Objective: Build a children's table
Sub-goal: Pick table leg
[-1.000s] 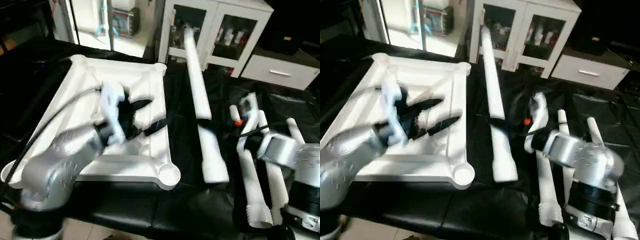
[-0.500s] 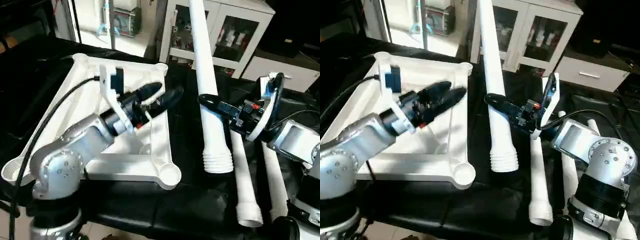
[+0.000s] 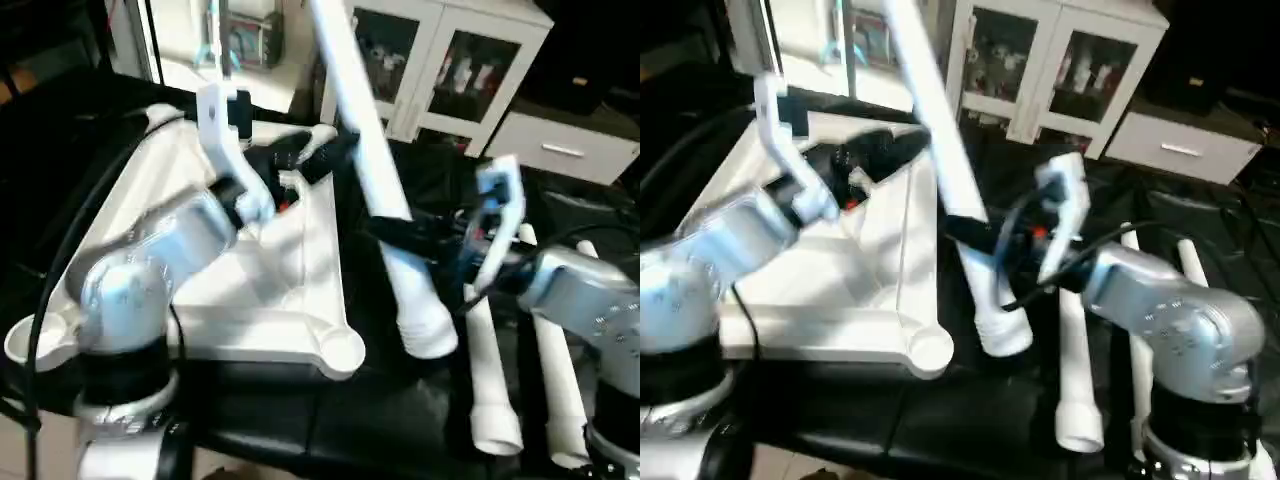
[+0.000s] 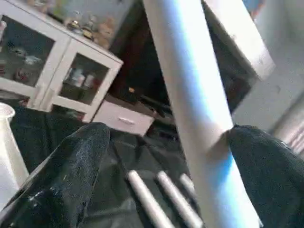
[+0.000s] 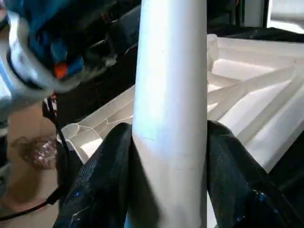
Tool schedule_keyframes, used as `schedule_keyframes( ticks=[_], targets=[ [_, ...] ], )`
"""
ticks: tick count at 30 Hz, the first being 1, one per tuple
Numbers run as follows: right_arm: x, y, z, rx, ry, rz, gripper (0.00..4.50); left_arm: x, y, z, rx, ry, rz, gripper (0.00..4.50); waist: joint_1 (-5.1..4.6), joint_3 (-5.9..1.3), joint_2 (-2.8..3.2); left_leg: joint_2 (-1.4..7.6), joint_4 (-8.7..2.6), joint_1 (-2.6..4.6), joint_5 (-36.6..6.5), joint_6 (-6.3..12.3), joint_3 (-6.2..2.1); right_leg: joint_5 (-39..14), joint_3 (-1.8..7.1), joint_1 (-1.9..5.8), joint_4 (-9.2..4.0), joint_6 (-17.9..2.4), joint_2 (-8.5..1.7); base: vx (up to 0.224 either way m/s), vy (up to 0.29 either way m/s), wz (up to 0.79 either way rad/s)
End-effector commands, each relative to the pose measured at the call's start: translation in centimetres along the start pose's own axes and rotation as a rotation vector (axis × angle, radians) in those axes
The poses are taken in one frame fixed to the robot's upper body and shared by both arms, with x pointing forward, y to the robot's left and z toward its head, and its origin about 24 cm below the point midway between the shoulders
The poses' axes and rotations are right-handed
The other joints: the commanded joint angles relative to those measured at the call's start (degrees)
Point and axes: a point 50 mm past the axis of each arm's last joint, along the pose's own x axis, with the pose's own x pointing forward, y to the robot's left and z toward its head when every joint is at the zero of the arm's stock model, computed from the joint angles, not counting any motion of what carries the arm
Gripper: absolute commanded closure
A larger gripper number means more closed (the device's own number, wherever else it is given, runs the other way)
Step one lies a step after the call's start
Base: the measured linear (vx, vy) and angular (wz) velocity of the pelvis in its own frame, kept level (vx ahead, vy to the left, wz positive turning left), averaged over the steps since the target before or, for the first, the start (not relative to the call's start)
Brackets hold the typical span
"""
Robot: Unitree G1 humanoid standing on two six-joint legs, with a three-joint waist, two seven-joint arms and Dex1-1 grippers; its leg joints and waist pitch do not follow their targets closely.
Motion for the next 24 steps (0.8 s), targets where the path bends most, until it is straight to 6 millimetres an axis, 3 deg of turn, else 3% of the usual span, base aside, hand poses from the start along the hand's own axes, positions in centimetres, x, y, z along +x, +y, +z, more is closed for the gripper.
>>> schedule_keyframes(
  ticks=[1,7,15,20,21,24],
  targets=[
    [-0.2,0.4,0.3,-0.066,-0.012,0.003,2.75,0.4,0.2,-0.1,-0.051,0.008,0.019,0.0,0.23,-3.39,0.47,3.18,-3.75,-0.12,2.54,-1.86,-1.26,1.08,3.15,3.28,-3.68,-8.41,-4.63,0.0,0.0,0.0],
    [-0.1,0.5,-0.3,-0.101,0.011,0.011,2.75,0.6,-0.2,0.0,-0.144,-0.011,-0.017,0.0,0.33,-3.57,0.44,3.17,-3.48,-0.18,4.94,-0.48,-1.31,5.33,3.08,3.46,-3.38,-9.83,-4.66,0.0,0.0,0.0],
    [0.1,0.8,-0.7,-0.143,0.034,0.027,2.75,0.8,-0.1,-0.2,-0.134,0.019,0.022,0.0,0.28,-3.47,0.51,3.36,-3.53,-0.1,3.45,-0.14,-1.35,2.89,3.1,3.38,-3.56,-9.31,-4.71,0.0,0.0,0.0],
    [0.1,0.4,-1.0,-0.191,0.063,-0.013,2.75,0.8,-0.2,0.0,-0.137,0.025,0.021,0.47,0.28,-3.45,0.54,3.37,-3.51,-0.06,3.44,-0.5,-1.37,2.91,3.08,3.32,-3.54,-9.26,-4.73,0.0,0.0,0.0],
    [0.2,0.3,-1.1,-0.201,0.07,-0.019,2.75,0.8,-0.3,0.0,-0.142,0.027,0.017,0.47,0.33,-3.43,0.83,3.34,-3.51,-0.02,3.27,-0.62,-1.38,2.83,3.1,3.26,-3.5,-9.31,-4.74,0.0,0.0,0.0],
    [0.4,0.3,-1.2,-0.203,0.069,-0.025,2.75,0.7,-0.4,-0.1,-0.148,0.038,0.007,0.79,0.28,-3.43,0.65,3.33,-3.54,-0.09,2.77,-0.8,-1.37,2.86,3.12,3.36,-3.54,-9.48,-4.75,0.0,0.0,0.0]
  ],
)
